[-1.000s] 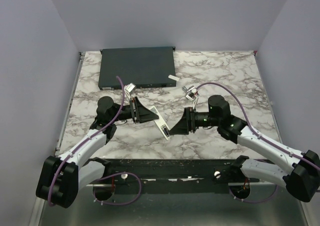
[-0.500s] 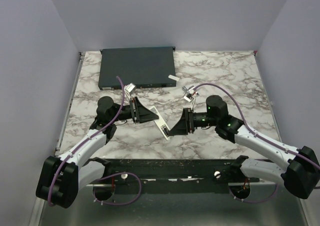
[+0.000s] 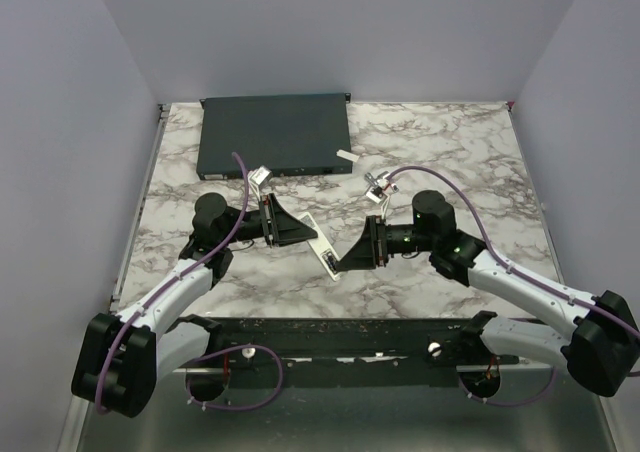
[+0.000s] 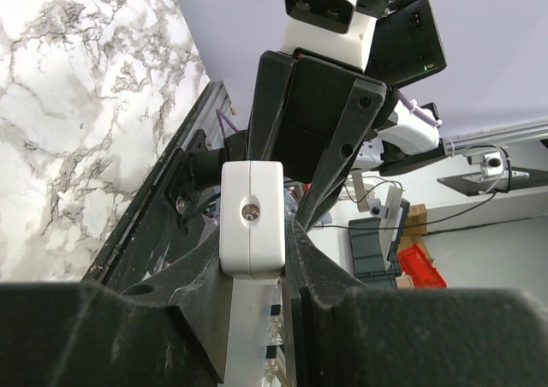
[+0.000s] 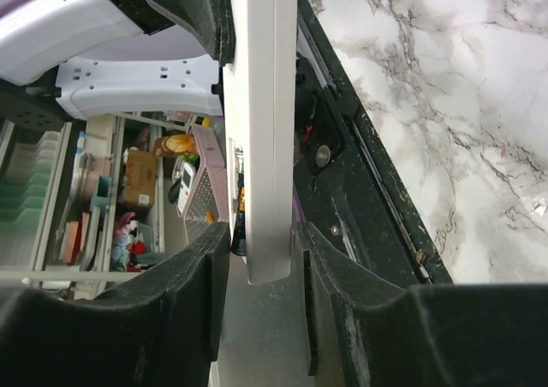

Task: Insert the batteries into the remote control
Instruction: Load the battery into the remote control.

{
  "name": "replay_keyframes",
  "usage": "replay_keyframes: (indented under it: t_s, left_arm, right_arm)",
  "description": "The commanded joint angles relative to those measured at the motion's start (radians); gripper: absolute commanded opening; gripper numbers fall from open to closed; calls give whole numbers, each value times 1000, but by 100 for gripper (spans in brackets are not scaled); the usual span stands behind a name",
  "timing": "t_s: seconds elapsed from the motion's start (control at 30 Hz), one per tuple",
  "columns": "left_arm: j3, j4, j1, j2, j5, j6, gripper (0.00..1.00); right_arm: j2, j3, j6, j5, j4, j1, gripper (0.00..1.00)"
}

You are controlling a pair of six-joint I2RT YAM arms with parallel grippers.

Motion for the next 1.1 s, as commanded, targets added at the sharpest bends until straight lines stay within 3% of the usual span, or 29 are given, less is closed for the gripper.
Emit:
replay_keyframes:
  t_s: [0.0, 0.77, 0.8, 0.87, 0.93, 1.07]
  left_arm:
    - [16, 10, -6, -17, 5, 9, 0]
    - [18, -2, -6, -20, 5, 23, 0]
    - [15, -6, -6, -20, 4, 27, 0]
    - [15, -17, -6, -21, 2, 36, 0]
    - [15, -22, -6, -23, 1, 40, 0]
    - [19, -29, -6, -26, 1, 43, 0]
  right_arm:
    - [8, -18, 8, -33, 39, -2, 41]
    - [30, 12, -30, -4, 9, -2, 16]
    - [28, 15, -36, -4, 10, -1, 19]
    - [23, 21, -45, -3, 14, -2, 45]
    - [14, 25, -55, 5, 20, -3, 60]
    - [5, 29, -42, 33, 46, -1, 66]
